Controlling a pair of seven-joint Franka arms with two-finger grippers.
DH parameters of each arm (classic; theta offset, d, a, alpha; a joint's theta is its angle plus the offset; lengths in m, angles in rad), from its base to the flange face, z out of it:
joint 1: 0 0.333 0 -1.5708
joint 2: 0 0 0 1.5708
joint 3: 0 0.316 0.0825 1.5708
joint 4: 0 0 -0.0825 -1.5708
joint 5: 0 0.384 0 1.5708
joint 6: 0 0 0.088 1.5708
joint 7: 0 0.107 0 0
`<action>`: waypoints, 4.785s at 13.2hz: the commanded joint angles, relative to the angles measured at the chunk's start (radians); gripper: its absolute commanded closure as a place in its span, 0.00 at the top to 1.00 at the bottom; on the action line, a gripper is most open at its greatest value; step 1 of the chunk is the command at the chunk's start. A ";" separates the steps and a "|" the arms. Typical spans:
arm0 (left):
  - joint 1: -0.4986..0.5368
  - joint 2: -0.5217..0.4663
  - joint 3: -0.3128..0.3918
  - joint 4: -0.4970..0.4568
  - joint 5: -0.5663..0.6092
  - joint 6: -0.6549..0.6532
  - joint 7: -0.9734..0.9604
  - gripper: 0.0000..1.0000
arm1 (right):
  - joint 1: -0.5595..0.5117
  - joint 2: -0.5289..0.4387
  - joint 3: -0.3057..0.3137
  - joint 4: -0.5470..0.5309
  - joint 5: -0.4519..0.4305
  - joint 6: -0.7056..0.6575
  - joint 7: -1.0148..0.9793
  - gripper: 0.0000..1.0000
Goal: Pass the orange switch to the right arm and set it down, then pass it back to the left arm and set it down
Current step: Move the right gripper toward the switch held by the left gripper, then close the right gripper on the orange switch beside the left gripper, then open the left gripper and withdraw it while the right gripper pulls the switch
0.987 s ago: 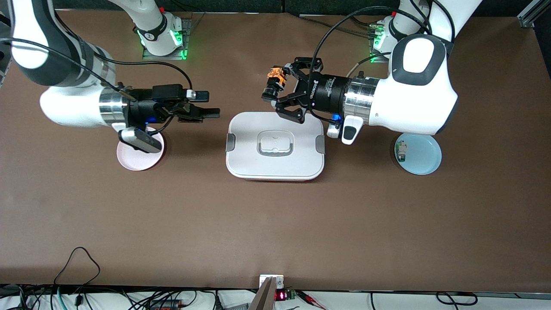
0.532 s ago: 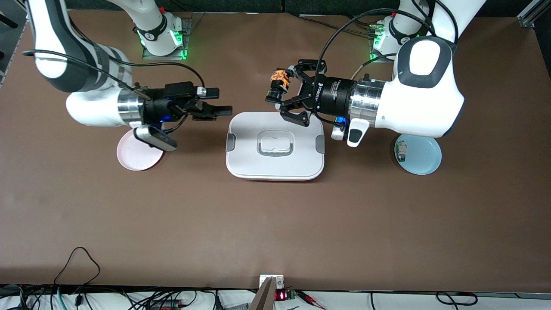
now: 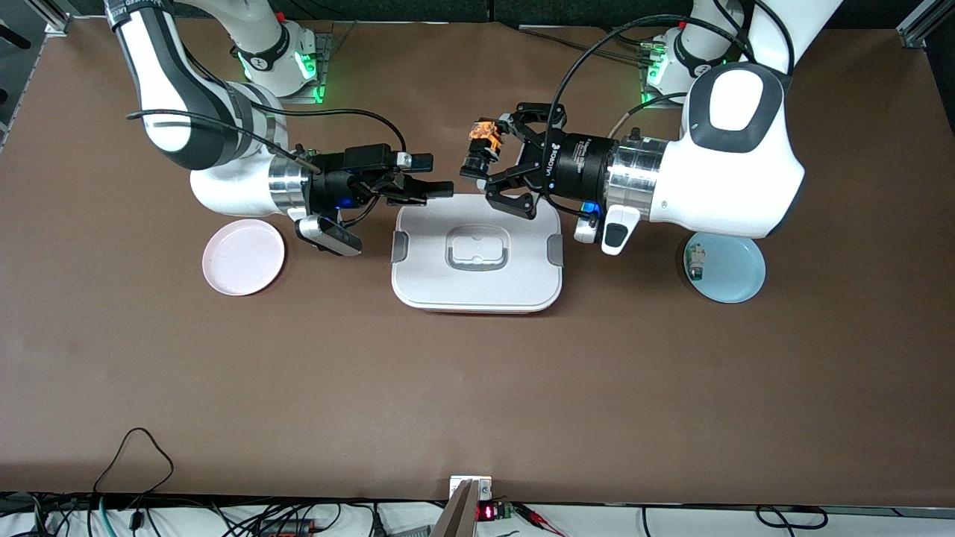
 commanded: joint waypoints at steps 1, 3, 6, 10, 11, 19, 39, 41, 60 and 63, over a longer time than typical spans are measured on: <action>0.001 0.015 -0.003 0.029 -0.024 -0.014 -0.018 0.15 | 0.030 -0.008 0.014 -0.002 0.082 0.038 -0.021 1.00; 0.001 0.015 -0.003 0.029 -0.022 -0.014 -0.018 0.15 | 0.030 -0.009 0.037 0.006 0.088 0.084 -0.020 1.00; 0.001 0.015 -0.003 0.029 -0.024 -0.014 -0.018 0.15 | 0.032 -0.006 0.039 0.006 0.088 0.093 -0.021 1.00; 0.001 0.015 -0.003 0.029 -0.022 -0.014 -0.017 0.15 | 0.056 -0.023 0.042 0.004 0.088 0.134 -0.021 1.00; 0.001 0.015 -0.003 0.029 -0.024 -0.014 -0.017 0.15 | 0.067 -0.032 0.042 0.004 0.088 0.159 -0.020 1.00; 0.001 0.015 -0.001 0.028 -0.024 -0.014 -0.017 0.15 | 0.070 -0.059 0.066 0.000 0.088 0.208 -0.017 0.89; 0.003 0.015 -0.001 0.029 -0.024 -0.017 -0.035 1.00 | 0.030 -0.057 0.066 0.014 0.087 0.184 -0.008 0.30; 0.003 0.015 -0.001 0.029 -0.024 -0.017 -0.035 1.00 | 0.030 -0.057 0.066 0.014 0.087 0.182 -0.008 0.30; 0.021 0.009 0.002 0.029 0.008 -0.035 -0.003 1.00 | -0.102 -0.054 0.065 0.015 -0.299 0.153 -0.023 0.29; 0.021 -0.044 -0.011 0.032 0.187 -0.081 0.182 1.00 | -0.108 -0.054 0.063 0.015 -0.329 0.155 -0.023 0.29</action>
